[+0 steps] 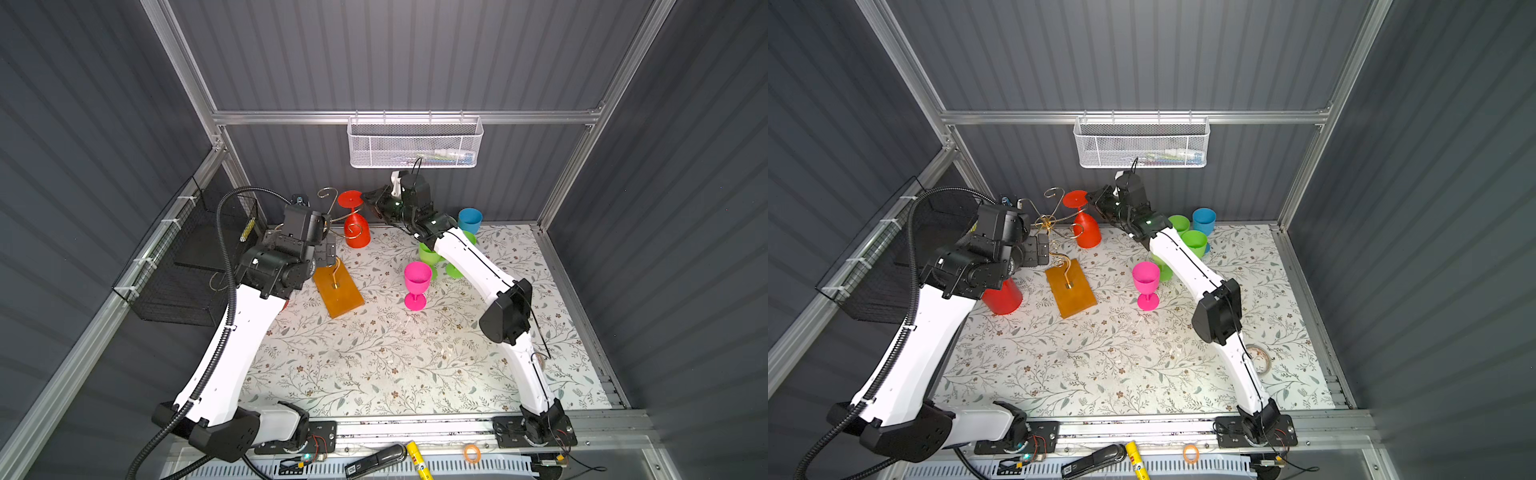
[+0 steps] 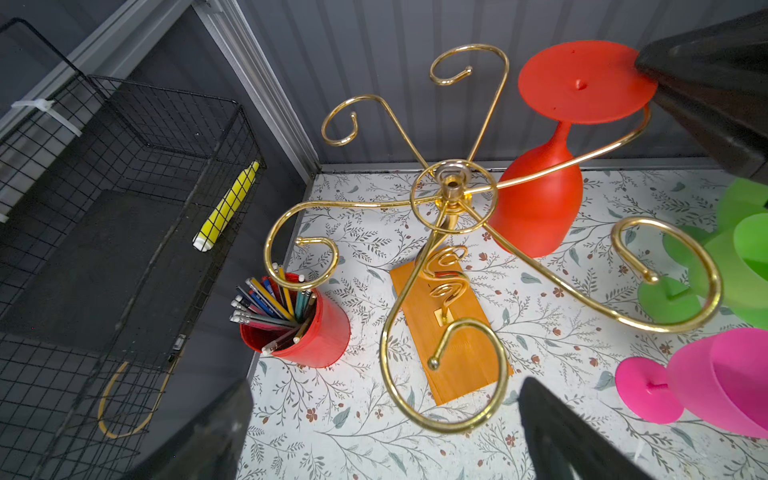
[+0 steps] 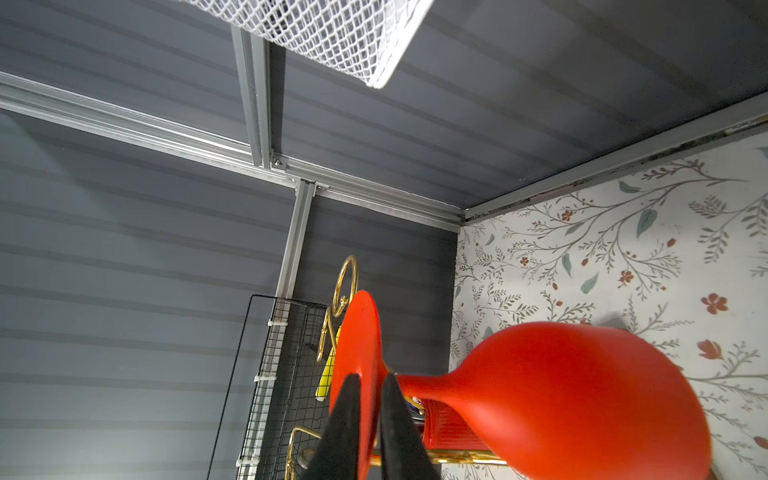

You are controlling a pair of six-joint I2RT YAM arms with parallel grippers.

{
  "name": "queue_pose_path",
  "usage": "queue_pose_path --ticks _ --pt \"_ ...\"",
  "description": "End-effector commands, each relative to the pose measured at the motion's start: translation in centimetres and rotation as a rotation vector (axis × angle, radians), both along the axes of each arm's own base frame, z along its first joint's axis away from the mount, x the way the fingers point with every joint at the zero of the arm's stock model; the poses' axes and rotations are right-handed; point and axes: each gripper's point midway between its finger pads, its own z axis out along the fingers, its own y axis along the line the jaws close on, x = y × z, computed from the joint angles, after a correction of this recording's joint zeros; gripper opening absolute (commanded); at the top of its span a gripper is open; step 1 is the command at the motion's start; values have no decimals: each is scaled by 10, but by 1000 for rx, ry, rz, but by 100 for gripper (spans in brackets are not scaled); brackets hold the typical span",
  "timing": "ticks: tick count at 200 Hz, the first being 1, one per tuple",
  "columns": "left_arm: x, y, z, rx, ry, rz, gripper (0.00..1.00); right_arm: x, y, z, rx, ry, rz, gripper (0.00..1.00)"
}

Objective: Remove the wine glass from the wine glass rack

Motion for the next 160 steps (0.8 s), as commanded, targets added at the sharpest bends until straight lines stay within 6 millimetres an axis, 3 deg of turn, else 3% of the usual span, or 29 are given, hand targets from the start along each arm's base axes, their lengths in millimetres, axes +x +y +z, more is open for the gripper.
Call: queue_pose_path --ticks 1,82,160 --pt "-4 2 7 -27 -27 1 100 0 4 9 16 -33 -2 11" --pt "-4 2 10 -29 -36 -2 100 -4 8 15 33 -40 4 0" --pt "-5 2 10 -37 -39 -3 100 -15 6 35 57 -72 -1 0"
